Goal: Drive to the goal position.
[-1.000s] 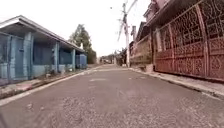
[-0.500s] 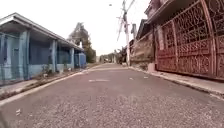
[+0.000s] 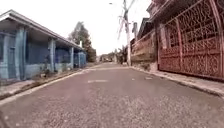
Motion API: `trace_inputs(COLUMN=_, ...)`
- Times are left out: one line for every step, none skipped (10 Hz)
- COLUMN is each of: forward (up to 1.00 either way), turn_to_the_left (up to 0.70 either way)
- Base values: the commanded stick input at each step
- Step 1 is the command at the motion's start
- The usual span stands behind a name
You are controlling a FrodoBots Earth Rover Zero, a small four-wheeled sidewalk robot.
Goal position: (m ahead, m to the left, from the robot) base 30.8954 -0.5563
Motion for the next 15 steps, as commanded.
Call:
trace_inputs(forward=0.5, turn_to_the_left=0.0)
trace_inputs(forward=0.5, turn_to_the_left=0.0)
trace_inputs(forward=0.5, turn_to_the_left=0.0)
trace_inputs(forward=0.5, turn_to_the_left=0.0)
trace_inputs(forward=0.5, turn_to_the_left=0.0)
trace_inputs(forward=0.5, turn_to_the_left=0.0)
trace_inputs(forward=0.5, turn_to_the_left=0.0)
trace_inputs(forward=0.5, turn_to_the_left=0.0)
trace_inputs(forward=0.5, turn_to_the_left=0.0)
trace_inputs(forward=0.5, turn_to_the_left=0.0)
trace_inputs(forward=0.5, turn_to_the_left=0.0)
trace_inputs(forward=0.5, turn_to_the_left=0.0)
trace_inputs(forward=0.5, turn_to_the_left=0.0)
trace_inputs(forward=0.5, turn_to_the_left=0.0)
trace_inputs(forward=0.5, turn_to_the_left=0.0)
